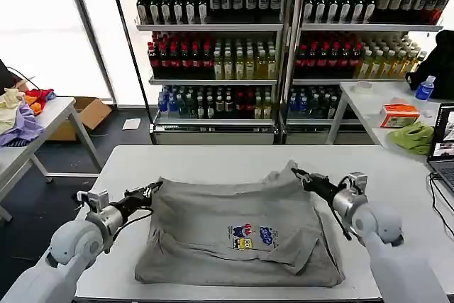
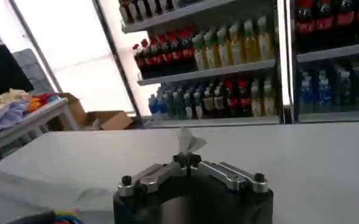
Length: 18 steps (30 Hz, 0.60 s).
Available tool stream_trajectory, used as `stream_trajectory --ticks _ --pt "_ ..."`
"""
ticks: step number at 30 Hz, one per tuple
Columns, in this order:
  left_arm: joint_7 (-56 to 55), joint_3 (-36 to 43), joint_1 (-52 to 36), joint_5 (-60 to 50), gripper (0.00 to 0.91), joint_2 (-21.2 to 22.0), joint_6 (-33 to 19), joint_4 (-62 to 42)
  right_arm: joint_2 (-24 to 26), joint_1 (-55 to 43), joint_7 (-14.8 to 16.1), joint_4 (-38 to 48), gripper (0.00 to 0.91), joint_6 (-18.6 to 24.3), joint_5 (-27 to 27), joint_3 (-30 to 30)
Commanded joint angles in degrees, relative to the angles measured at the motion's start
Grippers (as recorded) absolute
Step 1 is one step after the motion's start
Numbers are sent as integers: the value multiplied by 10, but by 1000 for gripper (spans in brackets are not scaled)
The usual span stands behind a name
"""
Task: Fold and organize the clothes.
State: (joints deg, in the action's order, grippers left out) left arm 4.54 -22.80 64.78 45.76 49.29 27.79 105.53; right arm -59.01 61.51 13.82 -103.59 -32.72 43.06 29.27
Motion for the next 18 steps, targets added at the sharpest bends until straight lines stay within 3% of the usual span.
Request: stream_trajectory --ticks 1,12,18 --pt "-4 -82 184 -20 10 6 -7 119 9 217 5 -126 0 13 13 98" --pt "12 -119 307 -64 10 36 -24 161 -17 341 -2 -163 0 25 -13 131" --pt "12 -120 320 -85 0 56 -34 147 -32 368 -6 -180 0 24 -12 138"
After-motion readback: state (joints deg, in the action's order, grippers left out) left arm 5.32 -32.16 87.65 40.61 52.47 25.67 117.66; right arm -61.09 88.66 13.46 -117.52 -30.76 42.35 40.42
